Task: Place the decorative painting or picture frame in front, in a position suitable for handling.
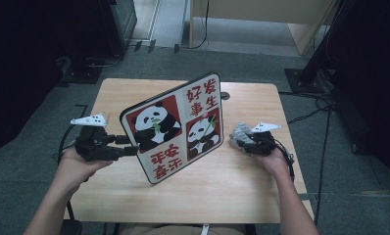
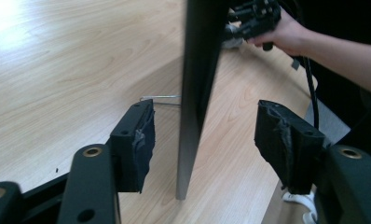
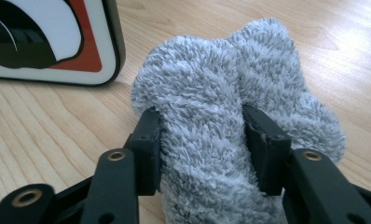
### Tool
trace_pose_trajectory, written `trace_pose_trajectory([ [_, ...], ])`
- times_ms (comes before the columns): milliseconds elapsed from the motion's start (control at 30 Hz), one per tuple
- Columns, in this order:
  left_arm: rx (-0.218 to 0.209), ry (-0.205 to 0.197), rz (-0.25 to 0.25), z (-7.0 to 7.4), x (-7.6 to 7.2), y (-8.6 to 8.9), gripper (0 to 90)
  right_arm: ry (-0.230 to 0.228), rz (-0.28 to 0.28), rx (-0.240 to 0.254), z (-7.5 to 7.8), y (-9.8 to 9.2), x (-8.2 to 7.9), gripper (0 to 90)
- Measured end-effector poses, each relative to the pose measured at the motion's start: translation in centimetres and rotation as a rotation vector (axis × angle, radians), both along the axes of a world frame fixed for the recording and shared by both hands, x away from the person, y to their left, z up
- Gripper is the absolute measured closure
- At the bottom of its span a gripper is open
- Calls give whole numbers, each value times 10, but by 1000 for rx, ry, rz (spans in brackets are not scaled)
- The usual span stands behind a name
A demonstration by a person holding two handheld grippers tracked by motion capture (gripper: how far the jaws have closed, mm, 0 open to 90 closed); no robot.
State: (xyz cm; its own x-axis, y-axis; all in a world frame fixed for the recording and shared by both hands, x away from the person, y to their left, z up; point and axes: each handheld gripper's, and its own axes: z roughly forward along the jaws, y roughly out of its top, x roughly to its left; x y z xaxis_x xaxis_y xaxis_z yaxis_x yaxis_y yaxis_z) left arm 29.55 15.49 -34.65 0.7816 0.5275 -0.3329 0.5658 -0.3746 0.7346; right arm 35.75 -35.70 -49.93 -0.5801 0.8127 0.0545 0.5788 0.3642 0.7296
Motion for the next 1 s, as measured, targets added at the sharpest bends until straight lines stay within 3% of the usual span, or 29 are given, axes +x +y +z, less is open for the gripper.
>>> trace_pose_trajectory([
  [100,9,-23,-5,-1,-1,-3,393,12,-6,6,1,0,2,557],
  [233,-15,-46,1,-4,0,-5,393,21,-15,14,2,0,2,578],
  [267,-12,-49,0,-5,1,-6,393,28,-53,45,3,0,1,587],
  [300,-3,-58,1,-6,1,-6,393,6,-47,49,2,-1,1,592],
  [433,-10,-51,11,-9,2,-4,396,-7,-47,53,2,-2,-1,601],
  [467,-15,-46,13,-11,3,-4,405,34,-69,89,7,-5,1,616],
  [600,-30,-35,15,-11,3,-2,438,75,-79,129,14,-9,3,625],
  [1000,-39,-34,-5,-14,4,-8,522,77,-61,212,40,-6,-6,622],
])
